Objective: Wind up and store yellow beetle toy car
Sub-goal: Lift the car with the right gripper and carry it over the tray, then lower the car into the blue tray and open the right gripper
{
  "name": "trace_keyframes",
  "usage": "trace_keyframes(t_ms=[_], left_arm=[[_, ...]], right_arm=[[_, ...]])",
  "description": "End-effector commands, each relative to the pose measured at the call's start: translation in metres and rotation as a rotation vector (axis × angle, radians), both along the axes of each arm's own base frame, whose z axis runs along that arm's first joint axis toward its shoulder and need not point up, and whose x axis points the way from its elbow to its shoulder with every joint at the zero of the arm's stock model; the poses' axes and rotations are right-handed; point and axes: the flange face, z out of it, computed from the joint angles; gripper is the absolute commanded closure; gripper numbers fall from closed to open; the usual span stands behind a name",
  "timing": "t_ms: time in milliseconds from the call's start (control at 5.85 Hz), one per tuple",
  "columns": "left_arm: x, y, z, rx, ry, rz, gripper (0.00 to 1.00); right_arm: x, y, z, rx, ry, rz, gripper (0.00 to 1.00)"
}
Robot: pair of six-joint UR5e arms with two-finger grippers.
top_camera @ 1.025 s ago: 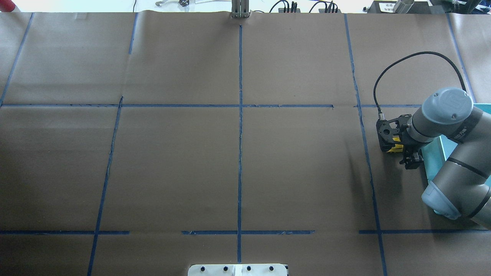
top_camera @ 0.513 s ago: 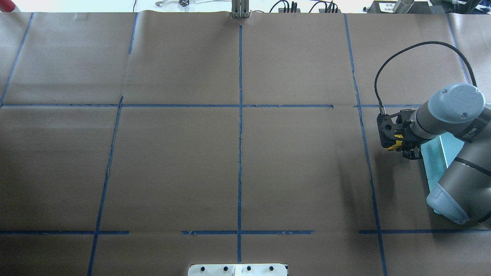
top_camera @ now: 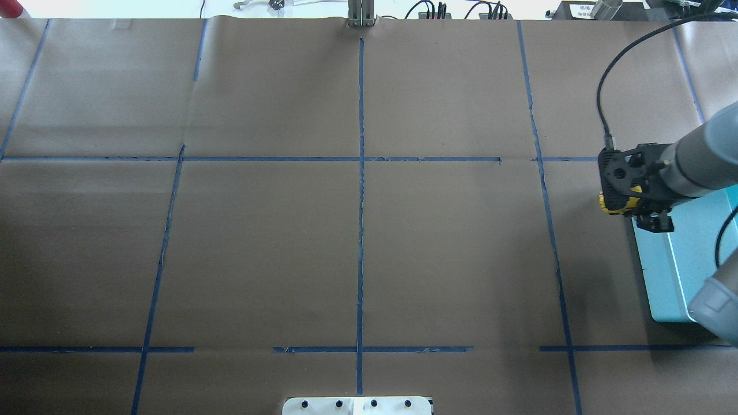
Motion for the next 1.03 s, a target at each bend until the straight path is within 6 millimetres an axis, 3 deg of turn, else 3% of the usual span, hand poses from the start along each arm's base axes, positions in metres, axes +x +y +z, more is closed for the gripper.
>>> trace_keyframes(t_ms=[0, 342, 513, 854], left_arm=[[0.000, 0.000, 0.000, -0.001, 0.000, 0.000, 0.00], [0.001, 0.000, 0.000, 0.000, 0.000, 0.001, 0.00], [0.001, 0.000, 0.000, 0.000, 0.000, 0.001, 0.00], [0.001, 0.000, 0.000, 0.000, 0.000, 0.001, 0.00]], right_arm=[[0.052, 0.019, 0.067, -0.058, 0.089, -0.092, 1.00], [0.034, -0.003, 0.168, 0.006, 0.003, -0.042, 1.00], [0.031, -0.004, 0.199, -0.002, -0.005, -0.026, 1.00], [0.008, 0.006, 0.211, -0.033, -0.006, -0.039, 1.00]])
